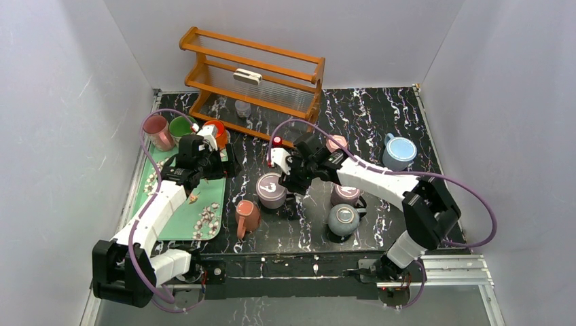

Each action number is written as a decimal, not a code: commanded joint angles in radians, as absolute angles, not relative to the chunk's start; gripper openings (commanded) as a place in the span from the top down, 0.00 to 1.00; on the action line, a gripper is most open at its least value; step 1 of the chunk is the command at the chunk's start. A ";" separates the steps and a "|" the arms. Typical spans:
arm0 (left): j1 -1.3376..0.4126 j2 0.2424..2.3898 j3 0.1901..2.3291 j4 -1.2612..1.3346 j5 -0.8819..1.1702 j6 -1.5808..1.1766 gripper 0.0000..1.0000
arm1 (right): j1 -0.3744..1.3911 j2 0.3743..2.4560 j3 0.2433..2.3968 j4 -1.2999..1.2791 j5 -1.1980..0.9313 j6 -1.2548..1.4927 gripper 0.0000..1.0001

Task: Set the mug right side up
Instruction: Place the cup on the tray, then turn over the cup at the center of the board.

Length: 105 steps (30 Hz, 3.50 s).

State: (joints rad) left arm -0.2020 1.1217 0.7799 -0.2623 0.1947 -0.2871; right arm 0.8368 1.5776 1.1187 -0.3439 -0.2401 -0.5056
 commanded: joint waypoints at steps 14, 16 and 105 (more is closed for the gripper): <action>-0.206 1.093 0.777 -0.278 0.222 -0.274 0.02 | 0.830 1.664 1.105 -0.317 -0.383 -0.720 0.41; -0.206 1.090 0.776 -0.278 0.222 -0.273 0.02 | 0.831 1.669 1.097 -0.309 -0.399 -0.739 0.42; -0.207 0.864 0.920 -0.224 0.572 -0.536 0.04 | 0.820 1.022 0.657 0.508 -0.149 0.192 0.99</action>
State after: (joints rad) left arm -0.2024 0.9005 0.8837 -0.2687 0.4683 -0.4904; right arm 0.8246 1.0725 0.5926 0.2653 -0.1738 0.0704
